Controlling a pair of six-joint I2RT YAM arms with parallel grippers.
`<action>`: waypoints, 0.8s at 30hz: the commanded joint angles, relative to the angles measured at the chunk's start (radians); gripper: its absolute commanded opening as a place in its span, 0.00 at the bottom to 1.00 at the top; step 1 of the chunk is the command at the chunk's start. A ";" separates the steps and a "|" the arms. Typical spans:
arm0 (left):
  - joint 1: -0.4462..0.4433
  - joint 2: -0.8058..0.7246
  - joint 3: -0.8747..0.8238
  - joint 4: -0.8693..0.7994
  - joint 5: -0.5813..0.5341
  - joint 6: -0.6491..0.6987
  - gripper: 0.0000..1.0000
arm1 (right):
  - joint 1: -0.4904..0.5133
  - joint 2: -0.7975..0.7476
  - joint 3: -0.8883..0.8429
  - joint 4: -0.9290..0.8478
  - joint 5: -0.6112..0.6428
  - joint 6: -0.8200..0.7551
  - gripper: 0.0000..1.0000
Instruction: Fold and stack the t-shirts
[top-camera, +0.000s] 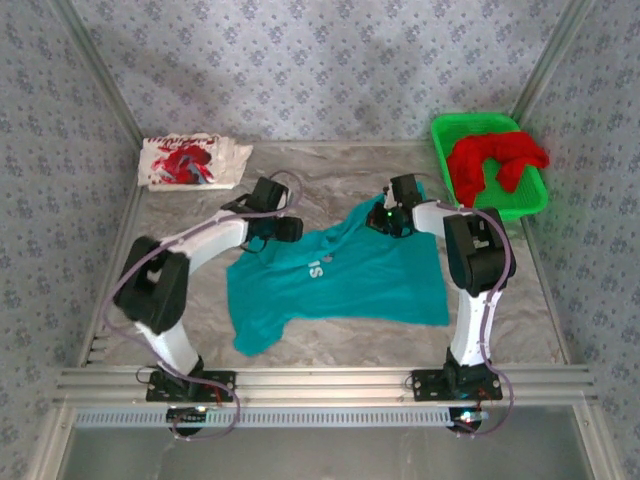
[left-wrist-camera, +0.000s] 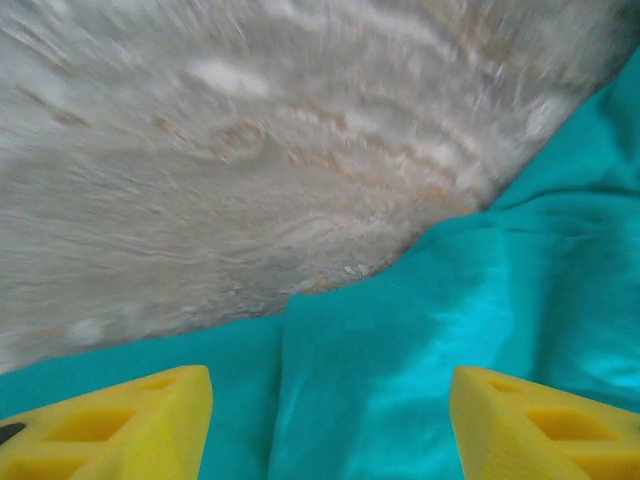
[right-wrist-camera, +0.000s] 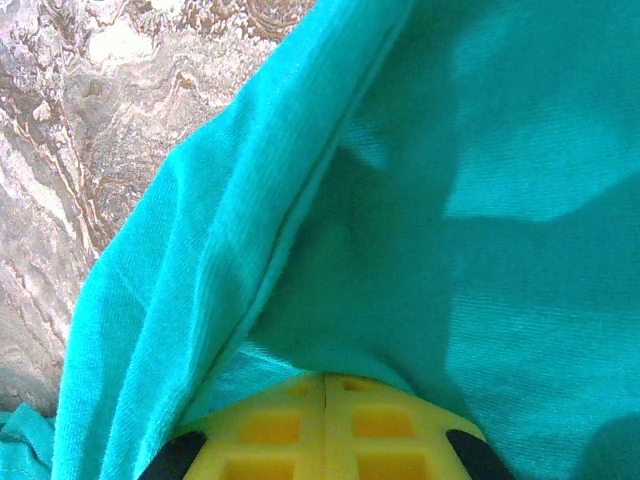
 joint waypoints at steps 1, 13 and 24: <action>0.012 0.071 0.075 -0.002 0.152 0.038 0.66 | 0.008 0.025 -0.042 -0.090 0.057 0.011 0.00; 0.012 0.181 0.164 0.017 0.148 0.041 0.28 | 0.019 0.019 -0.029 -0.109 0.067 -0.002 0.00; 0.017 0.147 0.224 -0.087 0.118 0.056 0.37 | 0.018 0.025 -0.029 -0.106 0.067 0.001 0.00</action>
